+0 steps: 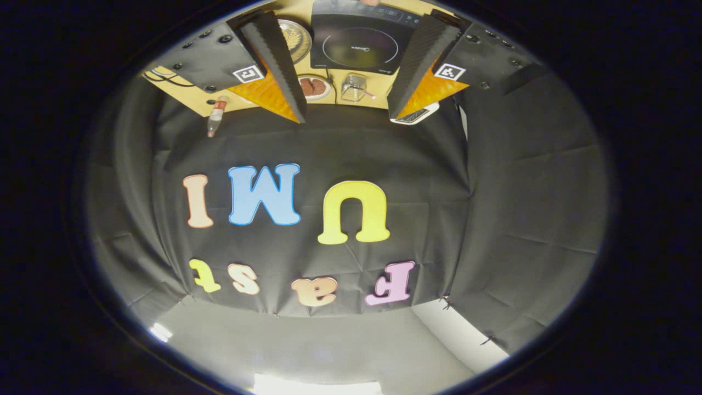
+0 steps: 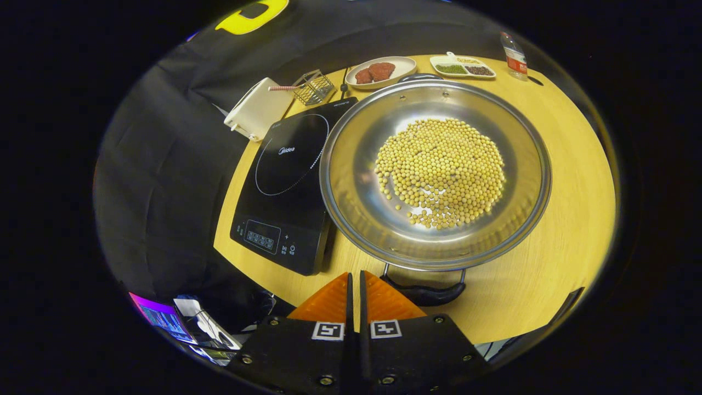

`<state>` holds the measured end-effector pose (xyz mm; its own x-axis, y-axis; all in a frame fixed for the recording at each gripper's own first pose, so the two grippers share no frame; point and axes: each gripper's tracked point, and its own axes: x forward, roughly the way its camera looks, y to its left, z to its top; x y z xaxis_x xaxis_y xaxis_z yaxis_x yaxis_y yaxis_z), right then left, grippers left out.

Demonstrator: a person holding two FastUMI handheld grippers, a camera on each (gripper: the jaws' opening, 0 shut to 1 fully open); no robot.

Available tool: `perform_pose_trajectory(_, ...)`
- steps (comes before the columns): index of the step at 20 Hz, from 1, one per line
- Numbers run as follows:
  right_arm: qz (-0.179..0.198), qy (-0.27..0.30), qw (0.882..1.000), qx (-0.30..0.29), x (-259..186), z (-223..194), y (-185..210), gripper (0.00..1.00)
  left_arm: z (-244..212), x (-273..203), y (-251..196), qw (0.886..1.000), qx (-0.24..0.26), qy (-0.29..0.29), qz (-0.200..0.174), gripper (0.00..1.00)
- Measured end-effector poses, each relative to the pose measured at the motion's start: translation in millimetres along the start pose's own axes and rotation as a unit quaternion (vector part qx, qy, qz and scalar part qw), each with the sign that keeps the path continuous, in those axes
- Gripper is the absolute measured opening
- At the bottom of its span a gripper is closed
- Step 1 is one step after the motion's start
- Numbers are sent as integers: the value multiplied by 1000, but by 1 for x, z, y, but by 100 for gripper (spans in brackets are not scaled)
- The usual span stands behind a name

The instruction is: First push the handle of the pot to place it horizontally, then grasp the pot with both hands and set it on the induction cooktop.

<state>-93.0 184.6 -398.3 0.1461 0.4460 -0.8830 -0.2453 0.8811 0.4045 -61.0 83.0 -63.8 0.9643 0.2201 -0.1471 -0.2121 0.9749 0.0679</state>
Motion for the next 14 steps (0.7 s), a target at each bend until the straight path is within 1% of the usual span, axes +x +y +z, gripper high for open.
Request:
perform_pose_trajectory(2,-1,6,1000,15,9,1,-3,4,-3,-1,3,1000,1,4,6,95)
perform_pose_trajectory(4,19,7,999,46,15,0,-1,3,-6,0,6,1000,5,10,13,97)
perform_pose_trajectory(6,32,2,997,65,16,3,-1,1,-9,1,6,1000,7,15,16,95)
perform_pose_trajectory(10,28,-3,998,58,10,-1,-12,1,-9,3,-2,1000,10,16,10,99)
perform_pose_trajectory(14,7,-8,999,36,3,-4,-28,1,-10,7,-17,1000,11,18,2,99)
